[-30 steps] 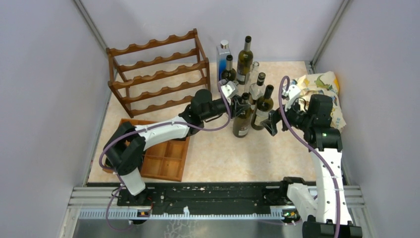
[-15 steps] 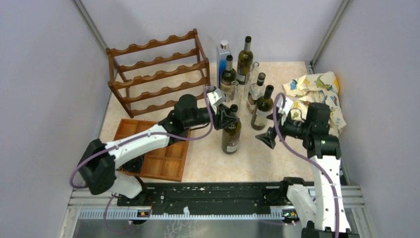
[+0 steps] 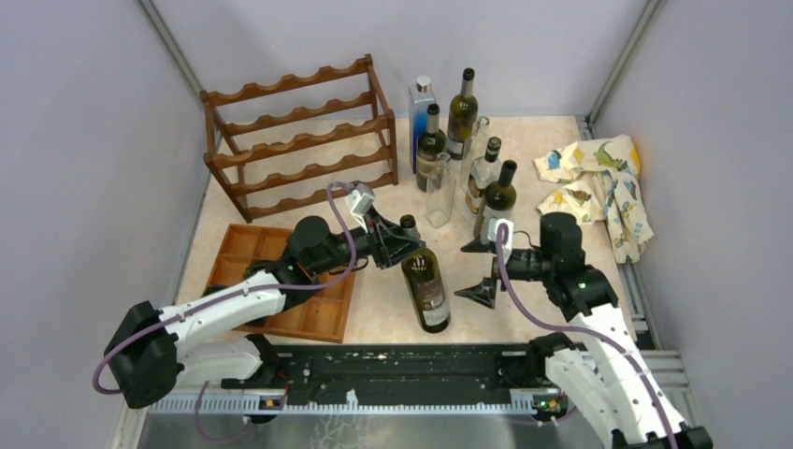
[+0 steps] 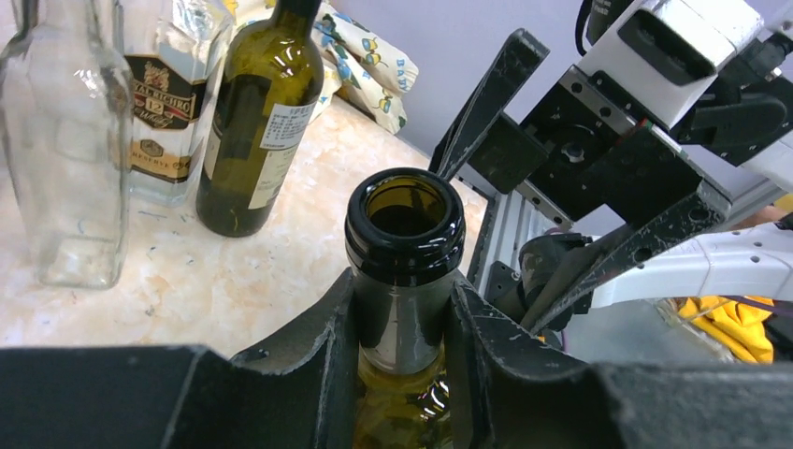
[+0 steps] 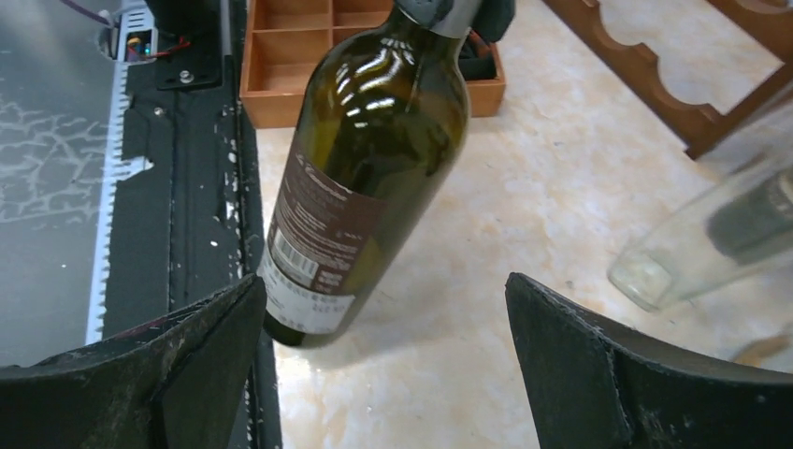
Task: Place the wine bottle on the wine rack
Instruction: Pick up the wine bottle from the center of the board.
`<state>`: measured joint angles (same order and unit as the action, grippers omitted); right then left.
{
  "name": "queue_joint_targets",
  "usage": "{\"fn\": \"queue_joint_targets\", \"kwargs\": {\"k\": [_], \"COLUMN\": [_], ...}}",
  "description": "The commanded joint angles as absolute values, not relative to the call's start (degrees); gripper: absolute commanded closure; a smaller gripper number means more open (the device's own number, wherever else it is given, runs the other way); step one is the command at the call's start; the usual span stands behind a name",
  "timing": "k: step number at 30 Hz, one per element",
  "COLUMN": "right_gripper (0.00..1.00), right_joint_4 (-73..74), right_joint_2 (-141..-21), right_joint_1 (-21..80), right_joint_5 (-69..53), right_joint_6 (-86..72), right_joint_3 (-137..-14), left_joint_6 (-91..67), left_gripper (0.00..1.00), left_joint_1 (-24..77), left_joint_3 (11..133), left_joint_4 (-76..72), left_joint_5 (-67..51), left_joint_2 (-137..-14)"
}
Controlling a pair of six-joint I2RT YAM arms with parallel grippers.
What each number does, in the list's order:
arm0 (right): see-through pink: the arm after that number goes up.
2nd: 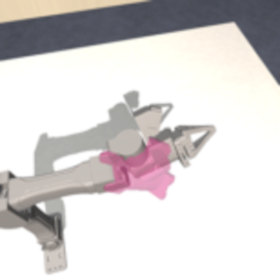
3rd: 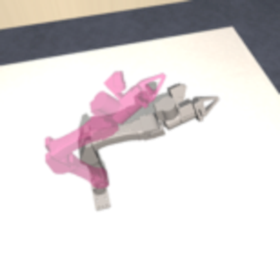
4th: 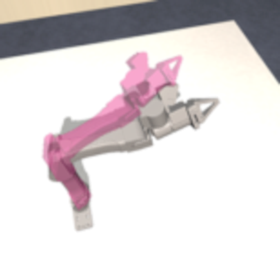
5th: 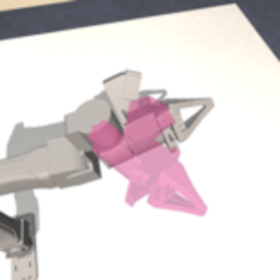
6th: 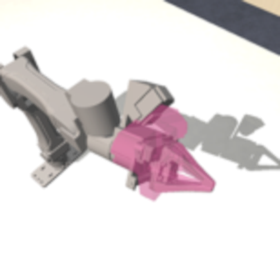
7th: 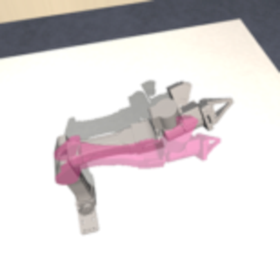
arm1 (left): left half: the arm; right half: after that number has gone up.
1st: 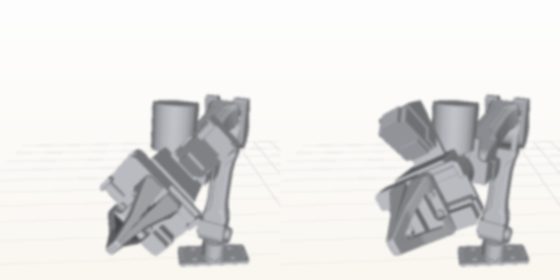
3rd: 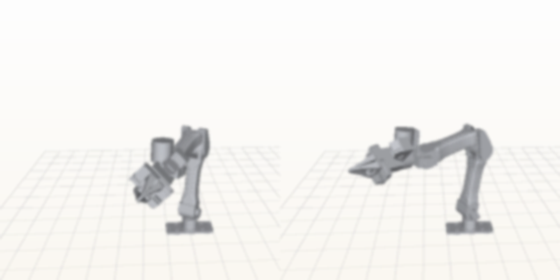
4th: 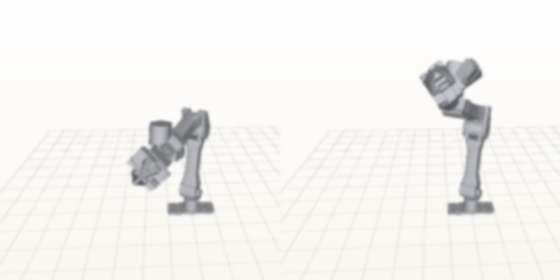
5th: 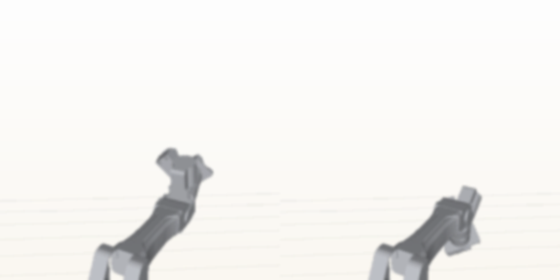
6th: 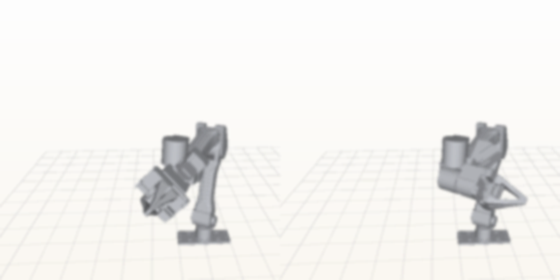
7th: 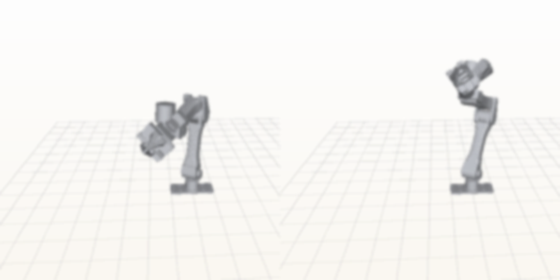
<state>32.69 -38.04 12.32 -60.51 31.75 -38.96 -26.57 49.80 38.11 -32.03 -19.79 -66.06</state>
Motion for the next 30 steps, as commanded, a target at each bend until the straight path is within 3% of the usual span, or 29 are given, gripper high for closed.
{"fn": "queue_joint_targets", "kwargs": {"k": [1, 15, 30], "right_gripper": [0.03, 0.02, 0.03], "right_joint_4": [24.0, 3.5, -5.7], "right_joint_2": [-38.9, -41.3, -42.9], "right_joint_1": [20.5, 28.5, 30.4], "right_joint_5": [-51.8, -42.2, -40.9], "right_joint_6": [22.9, -2.2, 3.1], "right_joint_3": [-37.3, -28.9, -27.0], "left_joint_6": [-32.3, -32.9, -38.6], "left_gripper": [1.00, 1.00, 1.00], "left_joint_1": [50.1, 50.2, 50.4], "left_joint_3": [36.2, 35.8, 38.3], "left_joint_4": [-46.2, -58.3, -67.5], "left_joint_5": [-14.5, -8.5, -7.9], "left_joint_2": [-62.1, -63.2, -69.3]}}
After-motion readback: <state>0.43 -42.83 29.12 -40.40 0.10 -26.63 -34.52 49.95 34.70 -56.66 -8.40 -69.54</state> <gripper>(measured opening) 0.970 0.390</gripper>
